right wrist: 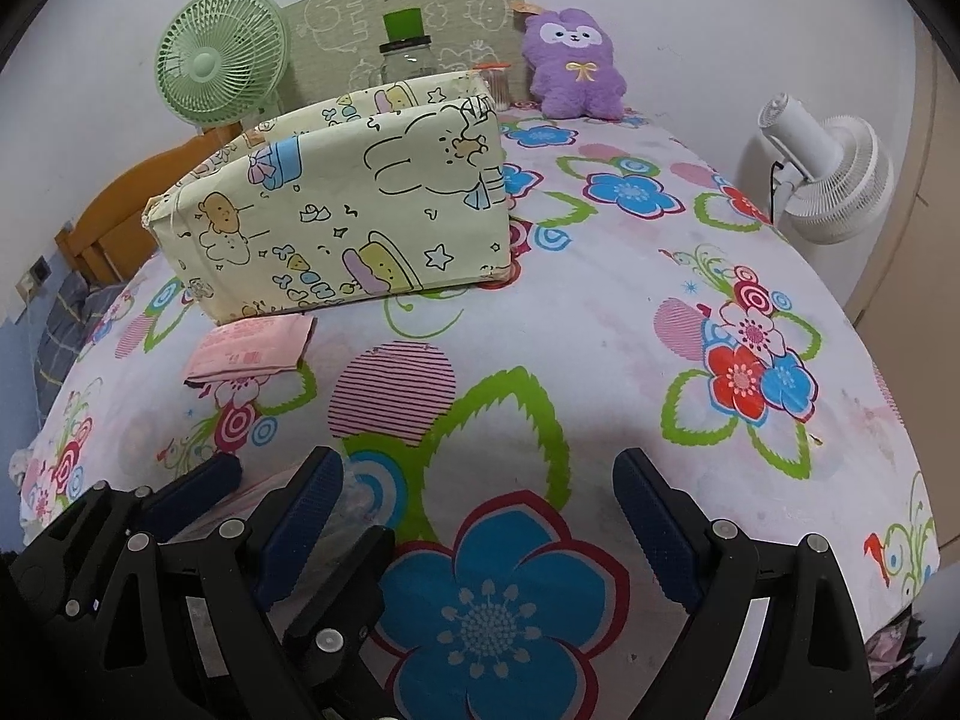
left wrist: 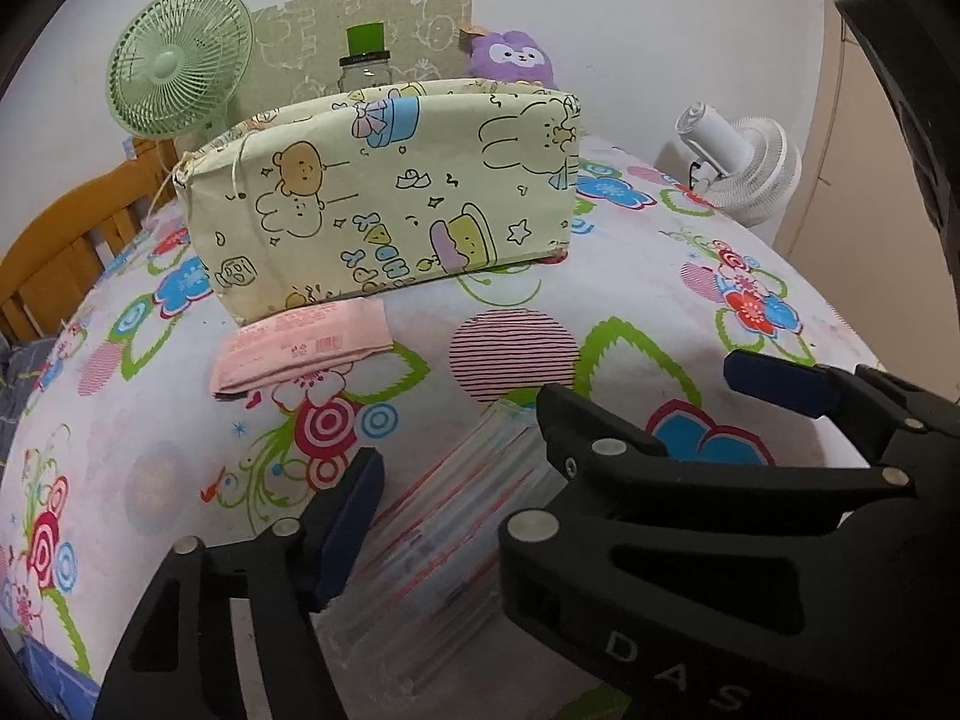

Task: Organize soft objects
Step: 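Move the left tool down to the clear plastic bags beside the pink packet, then close the left tool on the clear plastic bags and lift them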

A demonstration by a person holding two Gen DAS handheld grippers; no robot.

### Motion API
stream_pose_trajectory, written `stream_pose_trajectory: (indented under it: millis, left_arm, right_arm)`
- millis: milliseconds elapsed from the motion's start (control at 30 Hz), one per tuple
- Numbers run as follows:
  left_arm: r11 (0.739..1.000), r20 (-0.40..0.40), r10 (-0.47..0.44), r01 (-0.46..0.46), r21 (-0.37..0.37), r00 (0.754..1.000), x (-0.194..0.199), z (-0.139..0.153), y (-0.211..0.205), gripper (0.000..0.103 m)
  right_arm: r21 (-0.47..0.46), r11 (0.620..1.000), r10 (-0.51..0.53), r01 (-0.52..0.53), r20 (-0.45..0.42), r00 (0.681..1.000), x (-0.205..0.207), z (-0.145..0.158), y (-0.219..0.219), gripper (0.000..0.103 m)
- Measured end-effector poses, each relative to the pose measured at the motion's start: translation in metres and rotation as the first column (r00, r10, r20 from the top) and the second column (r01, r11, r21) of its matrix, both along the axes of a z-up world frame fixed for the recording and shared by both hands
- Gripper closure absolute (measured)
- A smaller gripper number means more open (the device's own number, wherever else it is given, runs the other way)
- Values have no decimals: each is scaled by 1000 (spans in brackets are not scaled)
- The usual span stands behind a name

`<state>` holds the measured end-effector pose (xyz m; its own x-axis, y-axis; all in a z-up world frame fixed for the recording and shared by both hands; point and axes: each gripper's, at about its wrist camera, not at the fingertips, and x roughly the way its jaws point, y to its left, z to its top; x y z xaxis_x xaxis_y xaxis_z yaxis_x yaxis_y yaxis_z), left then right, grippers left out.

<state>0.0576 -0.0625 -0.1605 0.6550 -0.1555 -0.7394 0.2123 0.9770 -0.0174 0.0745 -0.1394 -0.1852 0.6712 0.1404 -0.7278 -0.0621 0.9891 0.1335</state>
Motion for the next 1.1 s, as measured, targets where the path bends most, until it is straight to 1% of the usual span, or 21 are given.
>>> stream_pose_trajectory:
  millis: [100, 133, 167, 233, 300, 333, 533, 700, 967, 1100]
  left_arm:
    - [1000, 6, 14, -14, -3, 1000, -3, 2, -1, 51]
    - [1000, 5, 16, -16, -1, 1000, -3, 3, -2, 56]
    - [1000, 2, 15, -15, 4, 1000, -2, 3, -2, 58]
    - [999, 8, 34, -34, 20, 999, -2, 4, -2, 69]
    - [998, 16, 51, -52, 35, 999, -1, 5, 0, 75]
    - [998, 13, 57, -58, 28, 998, 0, 6, 2, 77]
    - [997, 20, 72, -73, 39, 997, 0, 6, 5, 80]
    - [994, 27, 100, -101, 33, 995, 4, 9, 12, 82]
    - [988, 50, 145, -147, 37, 988, 12, 13, 27, 83]
    - [987, 46, 160, -161, 17, 986, 15, 15, 35, 83]
  right_arm:
    - [5, 1000, 8, -8, 1, 1000, -2, 0, 1, 9]
    - [5, 1000, 11, -11, 2, 1000, -3, 1, 1, 9]
    - [2, 1000, 12, -12, 5, 1000, -3, 2, 2, 9]
    - [6, 1000, 10, -11, 9, 1000, -4, 3, 1, 9]
    - [-3, 1000, -1, 1, 8, 1000, -4, 4, 0, 9]
    - [-5, 1000, -1, 1, 7, 1000, -4, 4, 0, 9]
    - [3, 1000, 3, -3, 2, 1000, -2, 3, 1, 9]
    - [4, 1000, 14, -14, 11, 1000, 0, 6, 6, 9]
    - [10, 1000, 27, -27, 19, 999, 8, 12, 14, 9]
    - [6, 999, 42, -42, 27, 999, 11, 16, 22, 9]
